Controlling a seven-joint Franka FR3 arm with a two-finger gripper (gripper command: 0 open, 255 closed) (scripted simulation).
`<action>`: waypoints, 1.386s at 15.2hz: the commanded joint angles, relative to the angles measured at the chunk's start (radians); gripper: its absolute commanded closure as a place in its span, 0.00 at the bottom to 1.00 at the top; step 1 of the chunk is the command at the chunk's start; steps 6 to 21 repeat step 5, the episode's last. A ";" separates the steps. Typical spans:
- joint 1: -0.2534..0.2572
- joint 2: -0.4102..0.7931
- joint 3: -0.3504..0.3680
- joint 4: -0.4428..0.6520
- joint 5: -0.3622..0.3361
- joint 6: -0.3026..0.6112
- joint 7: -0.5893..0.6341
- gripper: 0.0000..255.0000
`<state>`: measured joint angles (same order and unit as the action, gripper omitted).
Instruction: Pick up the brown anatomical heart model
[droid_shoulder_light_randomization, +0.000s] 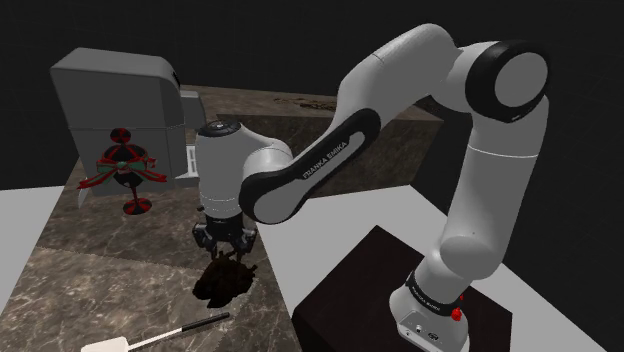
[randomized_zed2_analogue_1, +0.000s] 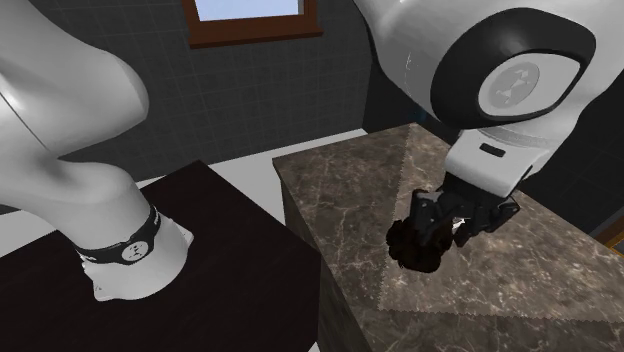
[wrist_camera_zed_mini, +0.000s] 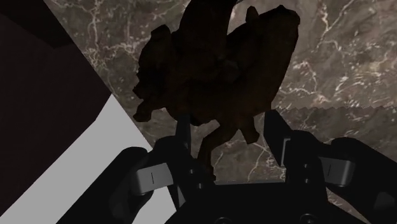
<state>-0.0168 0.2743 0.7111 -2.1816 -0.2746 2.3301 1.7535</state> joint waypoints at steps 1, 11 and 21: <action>-0.010 -0.023 0.011 0.003 0.023 -0.020 -0.017 1.00; -0.018 -0.047 0.021 0.010 0.047 -0.043 -0.033 1.00; -0.018 -0.047 0.021 0.010 0.047 -0.043 -0.033 1.00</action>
